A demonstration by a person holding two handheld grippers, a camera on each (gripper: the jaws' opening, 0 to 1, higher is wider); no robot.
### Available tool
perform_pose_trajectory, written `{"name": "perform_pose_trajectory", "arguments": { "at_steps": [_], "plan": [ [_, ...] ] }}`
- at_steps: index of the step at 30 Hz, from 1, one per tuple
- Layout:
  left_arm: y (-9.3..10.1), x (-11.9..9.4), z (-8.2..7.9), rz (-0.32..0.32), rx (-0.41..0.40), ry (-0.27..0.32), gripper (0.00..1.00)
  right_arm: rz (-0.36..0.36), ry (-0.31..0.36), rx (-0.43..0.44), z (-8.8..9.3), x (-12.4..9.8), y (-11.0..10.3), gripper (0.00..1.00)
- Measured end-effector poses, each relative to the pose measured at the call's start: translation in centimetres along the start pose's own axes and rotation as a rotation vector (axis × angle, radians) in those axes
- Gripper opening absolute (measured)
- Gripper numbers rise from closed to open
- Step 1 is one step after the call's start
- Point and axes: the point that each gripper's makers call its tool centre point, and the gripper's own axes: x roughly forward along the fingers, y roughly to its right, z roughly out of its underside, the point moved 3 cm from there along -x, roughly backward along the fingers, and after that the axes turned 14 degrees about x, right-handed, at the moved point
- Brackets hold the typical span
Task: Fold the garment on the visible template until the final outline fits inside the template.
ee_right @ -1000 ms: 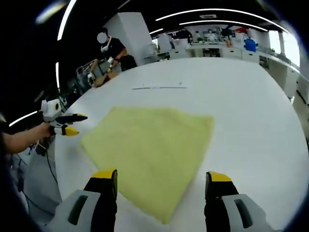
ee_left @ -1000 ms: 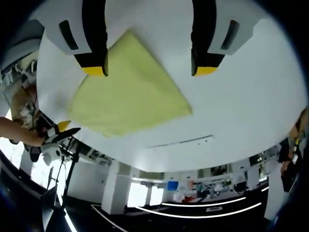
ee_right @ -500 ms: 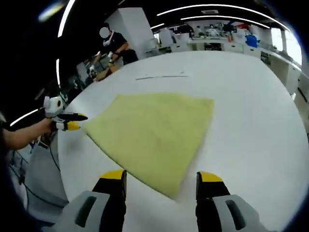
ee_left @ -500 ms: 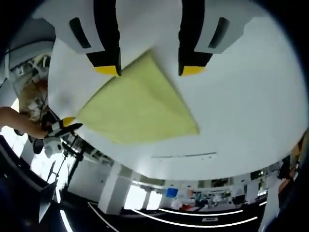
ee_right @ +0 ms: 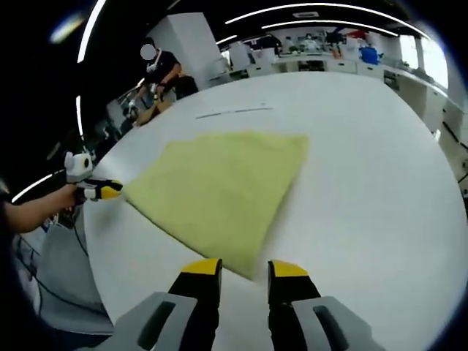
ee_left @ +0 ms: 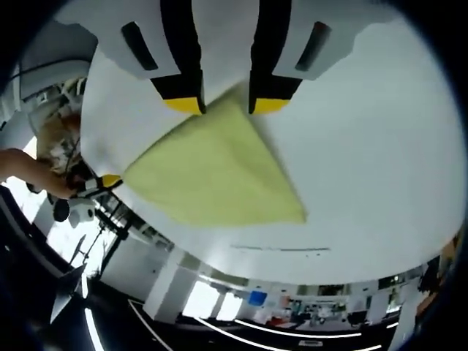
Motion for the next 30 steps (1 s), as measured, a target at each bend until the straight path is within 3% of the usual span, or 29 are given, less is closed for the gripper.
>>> {"name": "perform_pose_trajectory", "arguments": {
  "at_steps": [11,30],
  "plan": [
    [0.02,0.02,0.47,0.005,-0.021,-0.006,0.07,-0.003,0.004,0.005,0.69,0.51,0.25,0.00],
    [-0.08,-0.71,0.64,-0.016,-0.004,0.009,0.00,-0.008,0.012,-0.064,0.65,-0.21,-0.08,0.00]
  ]
}}
